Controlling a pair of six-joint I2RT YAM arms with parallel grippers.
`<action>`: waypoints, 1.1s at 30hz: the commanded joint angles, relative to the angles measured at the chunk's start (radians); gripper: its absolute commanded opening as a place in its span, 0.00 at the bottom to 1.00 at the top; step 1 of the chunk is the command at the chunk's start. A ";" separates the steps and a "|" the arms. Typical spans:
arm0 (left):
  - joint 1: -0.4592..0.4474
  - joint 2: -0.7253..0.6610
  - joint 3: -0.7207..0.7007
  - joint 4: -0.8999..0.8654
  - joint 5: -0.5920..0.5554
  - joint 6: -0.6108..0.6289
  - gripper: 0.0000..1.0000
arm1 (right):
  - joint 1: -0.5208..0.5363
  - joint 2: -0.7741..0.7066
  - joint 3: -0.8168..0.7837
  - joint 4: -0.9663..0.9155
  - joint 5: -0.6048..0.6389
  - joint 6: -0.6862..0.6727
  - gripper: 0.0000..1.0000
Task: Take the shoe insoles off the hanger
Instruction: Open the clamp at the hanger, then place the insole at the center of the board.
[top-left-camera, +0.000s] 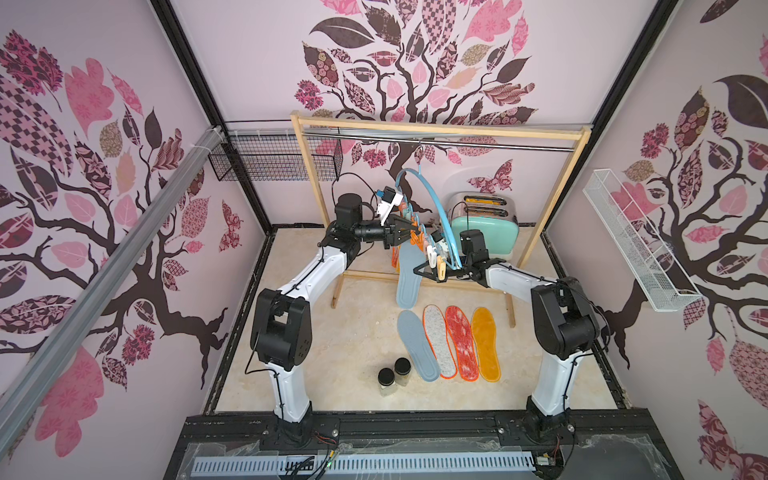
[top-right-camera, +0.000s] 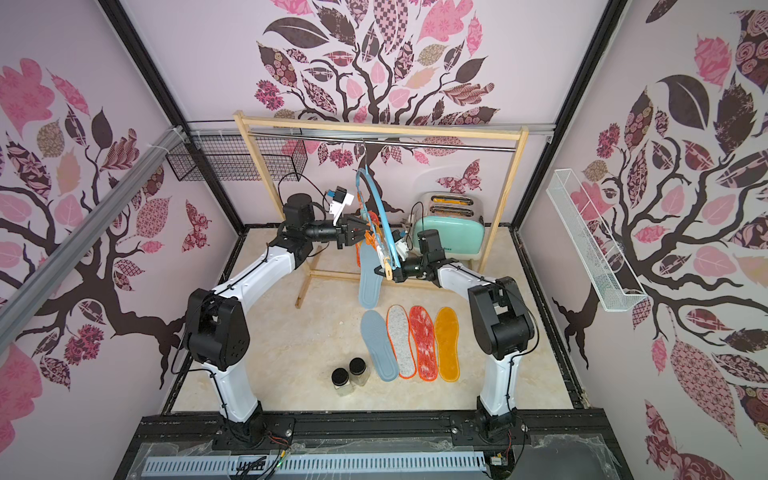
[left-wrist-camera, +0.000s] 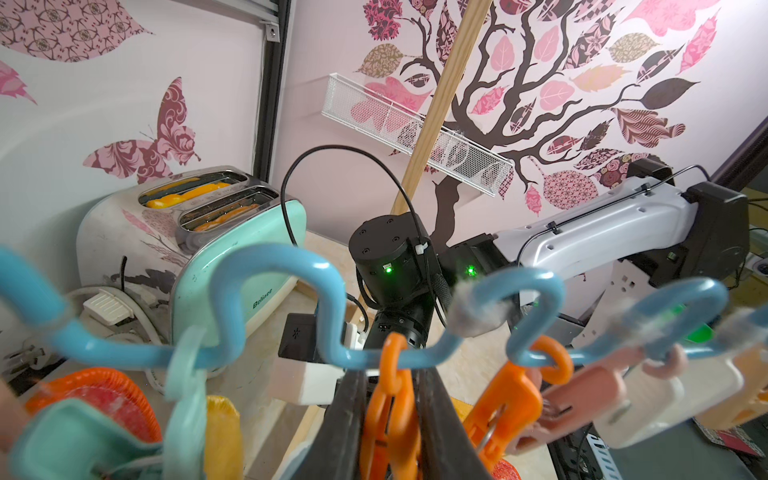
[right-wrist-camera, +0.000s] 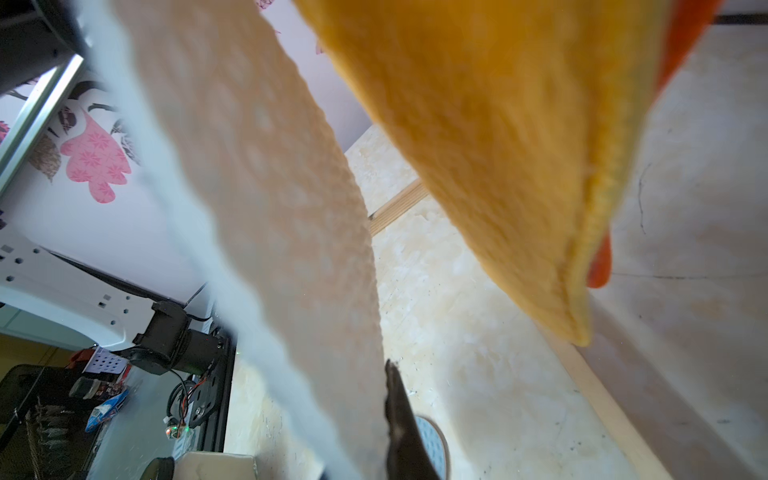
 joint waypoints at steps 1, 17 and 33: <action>-0.004 -0.045 -0.027 -0.016 -0.007 0.026 0.15 | -0.002 -0.096 -0.042 -0.049 0.077 0.035 0.01; -0.003 -0.051 -0.042 -0.016 -0.044 0.016 0.14 | -0.011 -0.366 -0.207 -0.308 0.382 0.191 0.02; -0.002 -0.054 -0.049 -0.058 -0.085 0.022 0.14 | -0.012 -0.659 -0.174 -0.996 0.953 0.289 0.00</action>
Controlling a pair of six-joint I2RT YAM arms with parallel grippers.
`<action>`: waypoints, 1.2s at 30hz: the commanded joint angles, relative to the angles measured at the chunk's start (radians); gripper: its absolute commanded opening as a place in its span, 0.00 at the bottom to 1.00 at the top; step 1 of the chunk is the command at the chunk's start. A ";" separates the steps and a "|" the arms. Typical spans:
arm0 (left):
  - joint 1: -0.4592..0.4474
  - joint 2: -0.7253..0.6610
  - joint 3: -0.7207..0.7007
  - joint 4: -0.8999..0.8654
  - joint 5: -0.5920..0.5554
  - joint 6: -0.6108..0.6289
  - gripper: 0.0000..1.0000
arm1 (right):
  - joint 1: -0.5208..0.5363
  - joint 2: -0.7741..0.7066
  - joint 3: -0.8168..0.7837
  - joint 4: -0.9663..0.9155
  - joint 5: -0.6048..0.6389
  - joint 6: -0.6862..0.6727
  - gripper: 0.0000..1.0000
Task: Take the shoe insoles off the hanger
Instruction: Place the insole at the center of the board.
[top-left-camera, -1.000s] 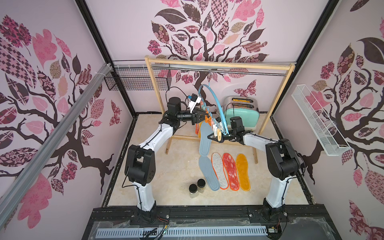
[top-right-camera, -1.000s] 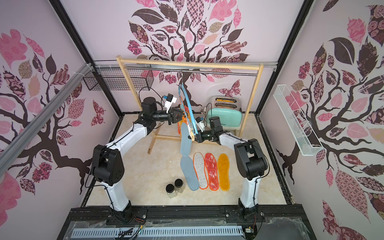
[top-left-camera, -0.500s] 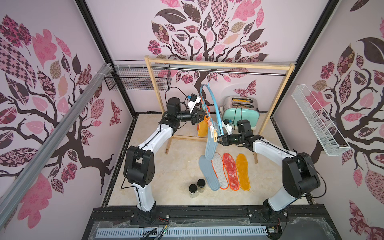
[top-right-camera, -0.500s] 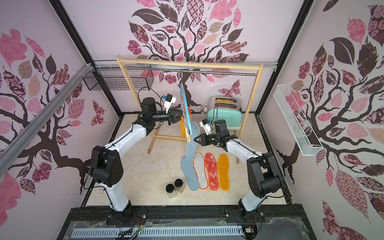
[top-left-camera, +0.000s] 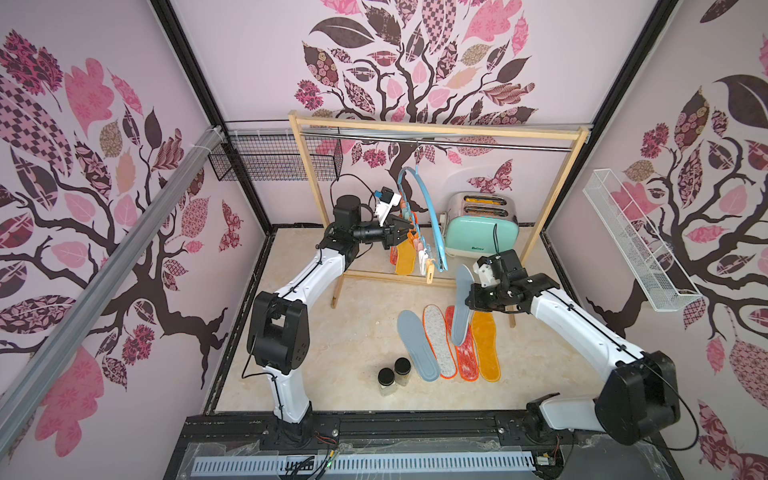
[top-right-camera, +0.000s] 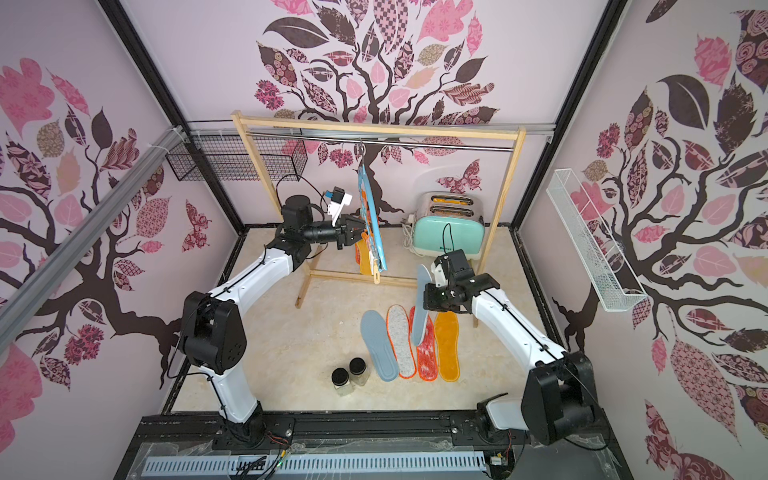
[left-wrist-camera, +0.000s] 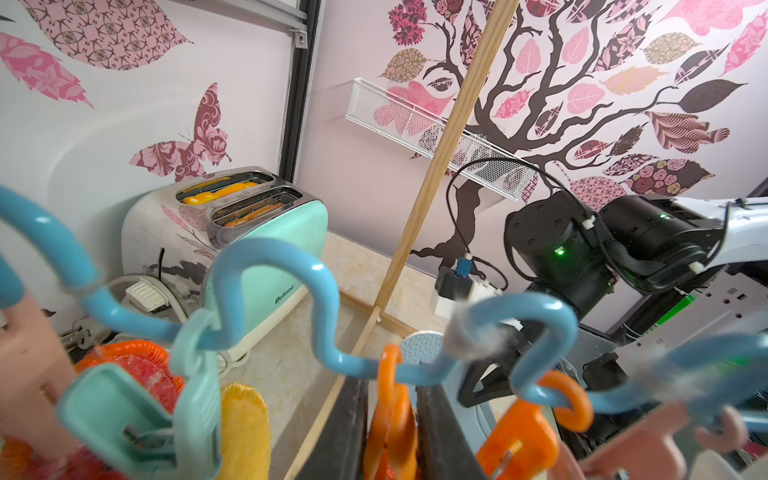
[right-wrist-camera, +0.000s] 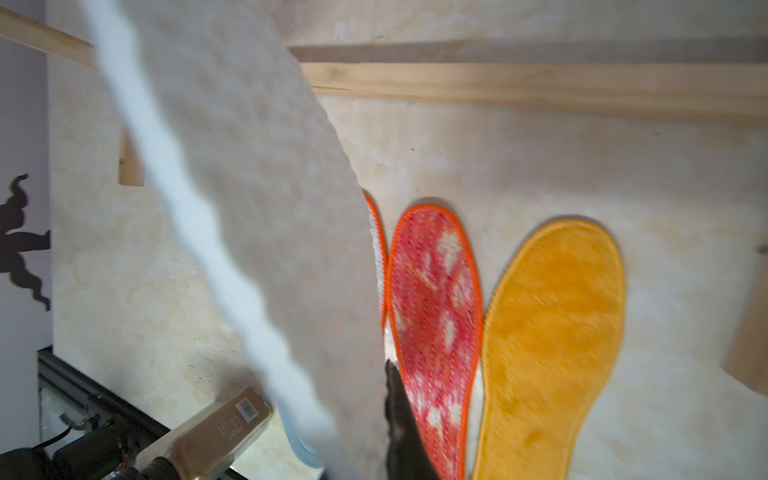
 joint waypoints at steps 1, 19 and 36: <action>-0.002 -0.026 -0.017 -0.059 -0.017 0.016 0.14 | -0.005 -0.060 0.048 -0.187 0.174 0.026 0.00; 0.012 -0.016 -0.043 -0.059 -0.040 0.014 0.14 | -0.040 0.130 0.133 -0.449 0.386 -0.025 0.01; 0.064 -0.030 -0.090 0.066 0.003 -0.075 0.14 | -0.146 0.350 0.192 -0.430 0.335 -0.069 0.01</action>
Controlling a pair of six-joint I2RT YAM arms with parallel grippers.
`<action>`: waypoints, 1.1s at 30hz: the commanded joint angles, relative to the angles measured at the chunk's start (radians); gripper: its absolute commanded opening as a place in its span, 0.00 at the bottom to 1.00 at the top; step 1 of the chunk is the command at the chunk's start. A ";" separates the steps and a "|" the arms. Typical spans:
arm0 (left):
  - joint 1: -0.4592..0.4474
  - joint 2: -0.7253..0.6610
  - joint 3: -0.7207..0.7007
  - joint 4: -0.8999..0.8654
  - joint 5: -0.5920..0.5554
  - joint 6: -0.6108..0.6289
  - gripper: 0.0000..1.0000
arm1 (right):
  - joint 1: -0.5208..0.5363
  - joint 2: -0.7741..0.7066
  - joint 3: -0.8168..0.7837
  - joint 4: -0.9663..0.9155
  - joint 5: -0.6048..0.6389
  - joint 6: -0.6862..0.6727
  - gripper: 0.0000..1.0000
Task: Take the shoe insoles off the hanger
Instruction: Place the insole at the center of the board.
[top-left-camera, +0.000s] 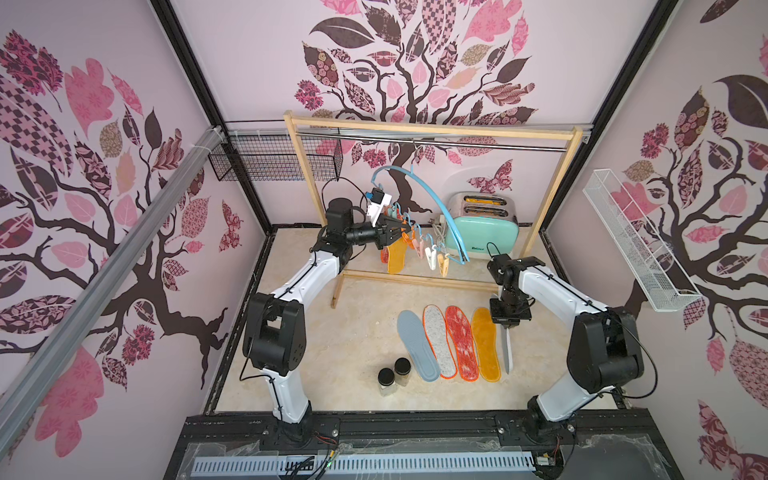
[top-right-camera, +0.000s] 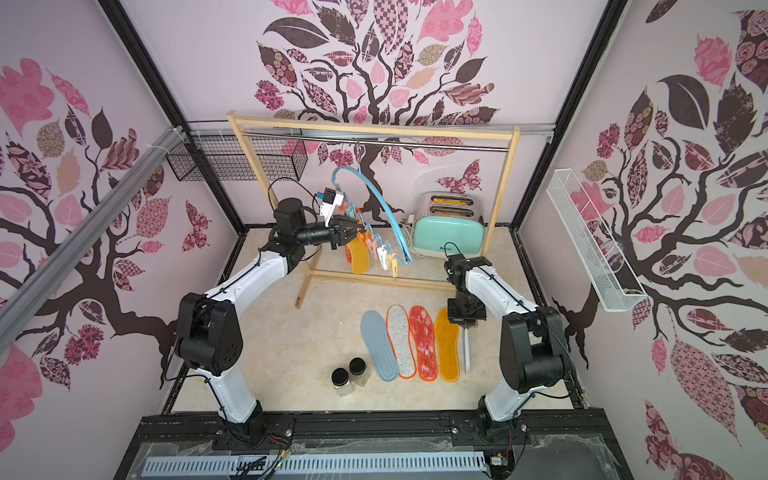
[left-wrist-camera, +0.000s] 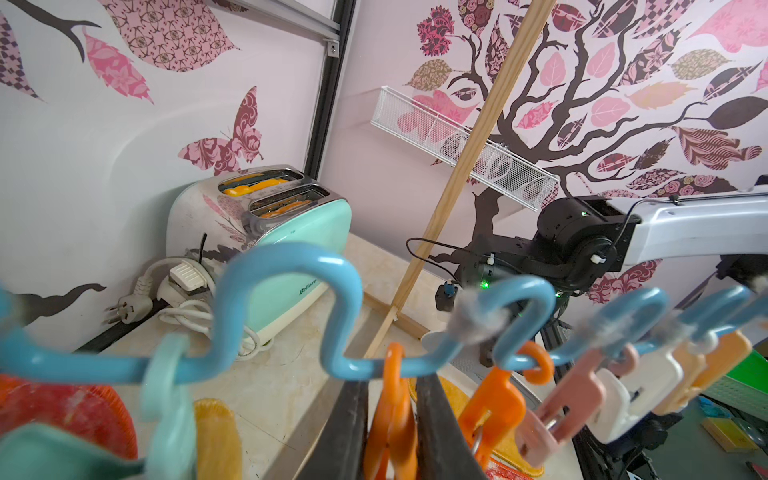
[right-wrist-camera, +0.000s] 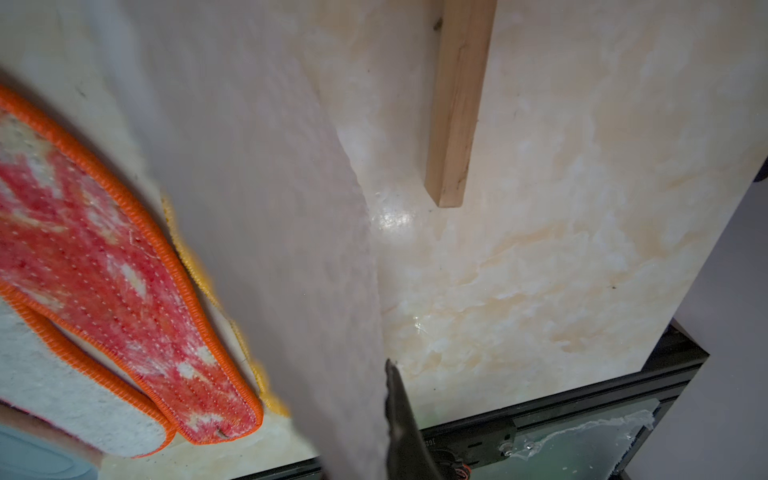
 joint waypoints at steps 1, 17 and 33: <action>0.009 -0.007 -0.022 0.005 0.022 -0.040 0.15 | -0.016 0.033 0.046 -0.017 -0.010 -0.014 0.01; 0.009 -0.001 -0.021 0.028 0.031 -0.068 0.14 | -0.184 -0.082 -0.035 0.033 -0.098 -0.034 0.01; 0.006 -0.011 -0.031 0.056 0.042 -0.092 0.14 | -0.368 0.124 0.046 0.024 -0.256 -0.131 0.09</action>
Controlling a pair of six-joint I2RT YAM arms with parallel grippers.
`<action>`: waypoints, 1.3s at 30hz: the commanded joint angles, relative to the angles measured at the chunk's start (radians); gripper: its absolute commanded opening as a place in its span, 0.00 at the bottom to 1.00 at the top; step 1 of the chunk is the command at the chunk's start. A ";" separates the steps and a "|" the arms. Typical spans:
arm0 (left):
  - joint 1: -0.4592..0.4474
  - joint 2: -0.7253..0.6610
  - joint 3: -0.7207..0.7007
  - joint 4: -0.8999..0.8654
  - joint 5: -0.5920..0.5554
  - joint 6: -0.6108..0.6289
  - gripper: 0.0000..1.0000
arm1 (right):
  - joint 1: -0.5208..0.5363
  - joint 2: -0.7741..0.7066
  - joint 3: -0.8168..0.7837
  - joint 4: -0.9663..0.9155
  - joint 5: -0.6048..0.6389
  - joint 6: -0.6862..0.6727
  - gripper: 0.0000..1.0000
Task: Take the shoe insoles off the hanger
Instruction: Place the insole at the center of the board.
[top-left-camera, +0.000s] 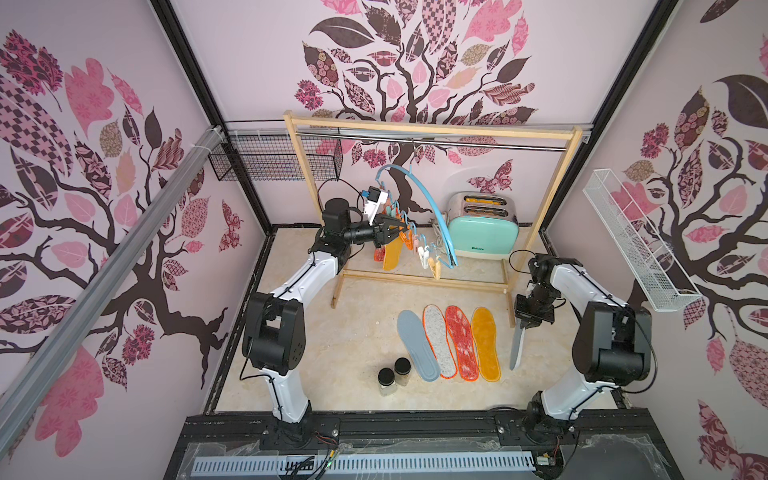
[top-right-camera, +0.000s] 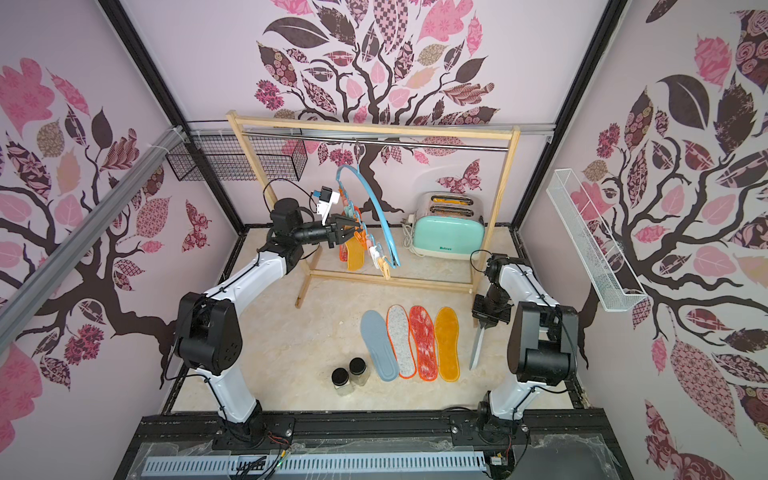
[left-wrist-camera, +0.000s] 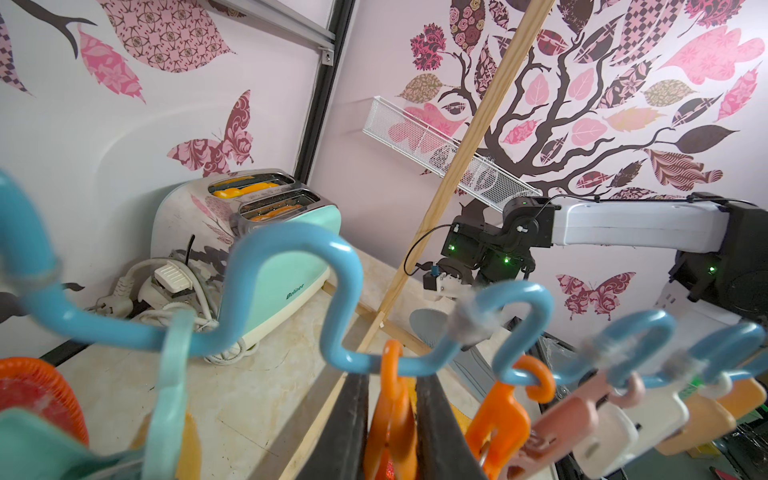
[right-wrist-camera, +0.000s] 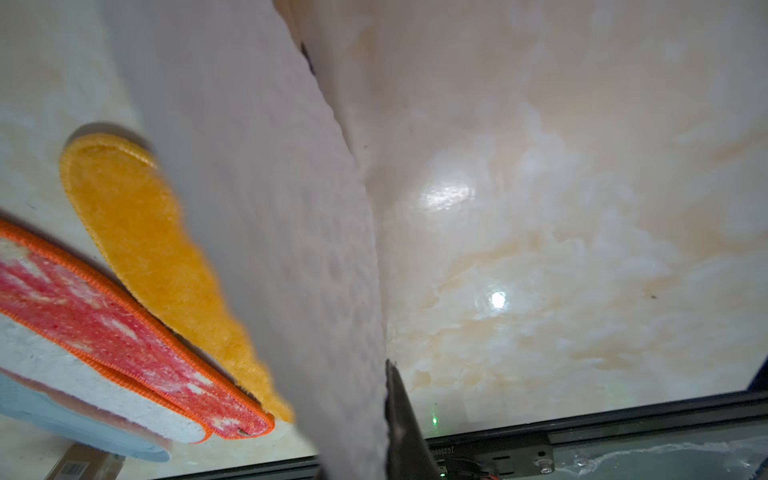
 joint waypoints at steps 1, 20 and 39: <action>0.000 -0.011 -0.020 -0.021 0.010 0.008 0.14 | -0.043 0.068 0.051 0.006 -0.056 -0.027 0.09; 0.000 -0.018 -0.021 -0.021 0.014 0.007 0.14 | -0.093 0.006 0.093 0.008 0.189 0.067 0.58; -0.003 -0.042 -0.030 -0.042 -0.007 0.025 0.14 | 0.231 -1.073 -0.468 0.676 -0.126 0.329 0.47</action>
